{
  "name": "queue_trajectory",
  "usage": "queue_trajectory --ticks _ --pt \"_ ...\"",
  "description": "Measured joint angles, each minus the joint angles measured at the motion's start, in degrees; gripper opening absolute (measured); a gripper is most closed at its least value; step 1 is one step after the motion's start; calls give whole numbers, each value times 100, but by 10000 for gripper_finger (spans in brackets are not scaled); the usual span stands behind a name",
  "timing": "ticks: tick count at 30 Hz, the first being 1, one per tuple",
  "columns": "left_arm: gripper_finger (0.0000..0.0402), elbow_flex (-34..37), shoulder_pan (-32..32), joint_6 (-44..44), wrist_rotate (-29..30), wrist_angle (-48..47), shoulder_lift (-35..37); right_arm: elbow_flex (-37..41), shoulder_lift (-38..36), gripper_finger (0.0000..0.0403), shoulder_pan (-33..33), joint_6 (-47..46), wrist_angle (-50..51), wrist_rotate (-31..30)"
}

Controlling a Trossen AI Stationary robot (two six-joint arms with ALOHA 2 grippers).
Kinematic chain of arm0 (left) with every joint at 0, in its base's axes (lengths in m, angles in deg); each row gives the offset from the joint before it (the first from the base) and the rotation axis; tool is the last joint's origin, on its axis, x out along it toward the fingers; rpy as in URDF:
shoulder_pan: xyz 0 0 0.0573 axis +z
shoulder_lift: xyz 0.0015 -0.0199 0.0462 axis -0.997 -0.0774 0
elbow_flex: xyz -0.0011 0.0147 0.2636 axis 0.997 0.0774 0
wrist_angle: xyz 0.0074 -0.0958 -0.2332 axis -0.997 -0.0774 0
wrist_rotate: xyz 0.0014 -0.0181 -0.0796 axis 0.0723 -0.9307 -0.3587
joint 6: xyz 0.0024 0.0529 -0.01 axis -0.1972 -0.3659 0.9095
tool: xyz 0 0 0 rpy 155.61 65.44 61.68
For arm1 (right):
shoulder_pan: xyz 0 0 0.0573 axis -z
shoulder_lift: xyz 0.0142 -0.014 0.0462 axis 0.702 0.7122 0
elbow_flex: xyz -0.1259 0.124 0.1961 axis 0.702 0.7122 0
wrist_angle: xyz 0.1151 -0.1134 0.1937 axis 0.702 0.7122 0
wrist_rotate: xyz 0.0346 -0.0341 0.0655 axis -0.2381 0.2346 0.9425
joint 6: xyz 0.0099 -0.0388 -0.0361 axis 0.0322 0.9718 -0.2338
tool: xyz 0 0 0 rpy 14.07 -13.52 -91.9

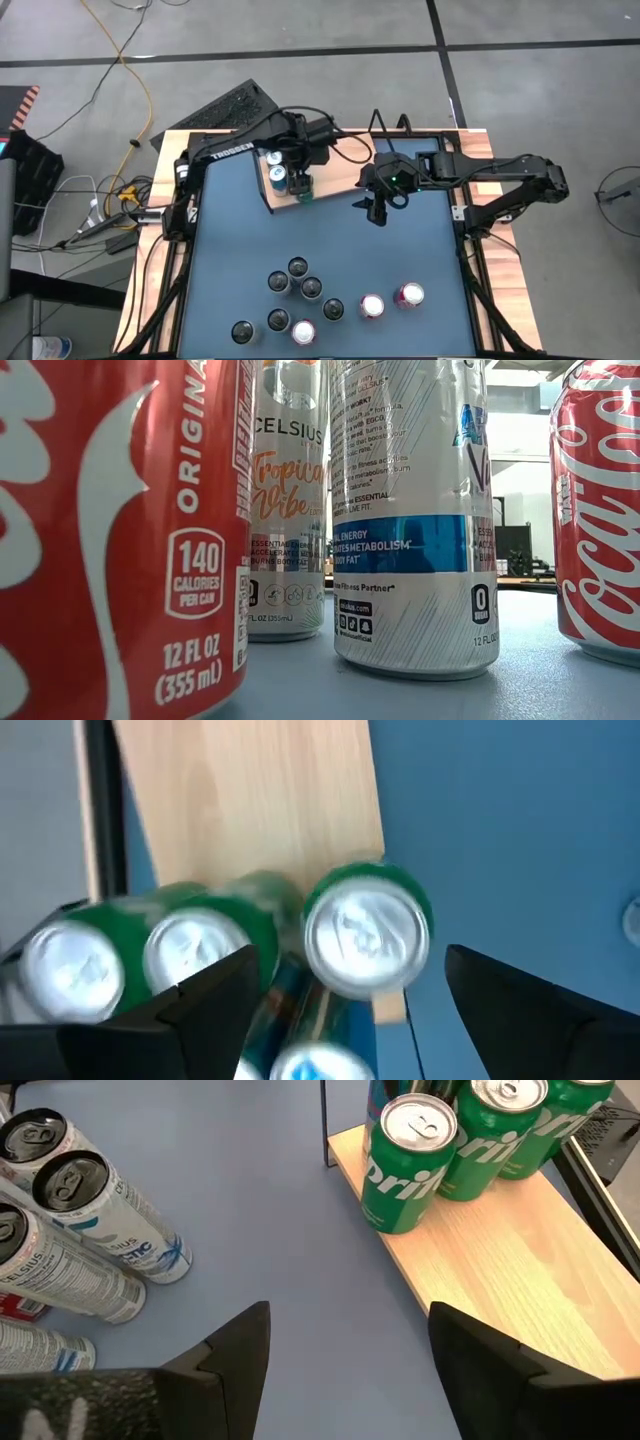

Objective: Place canned beverage on shelf
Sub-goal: Put the green soda can on the shelf aligned with the other green soda cans

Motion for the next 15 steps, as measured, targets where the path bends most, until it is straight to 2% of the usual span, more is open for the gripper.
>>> queue_trajectory --ticks 2,4,7,12,15 --pt "302 -355 -80 23 122 -462 0 0 0 256 0 3 -50 -5" --pt "302 -682 -222 80 330 -501 38 0 32 255 -12 -28 -194 -258" --pt "301 -710 -513 316 482 -451 468 -3 321 243 -67 50 -744 -662" --pt "286 -726 -1012 1362 529 -477 1372 2 1069 204 -89 306 -2116 -148" --pt "269 -722 -1385 1818 775 -229 1827 0 1532 175 -169 463 -2630 -135"
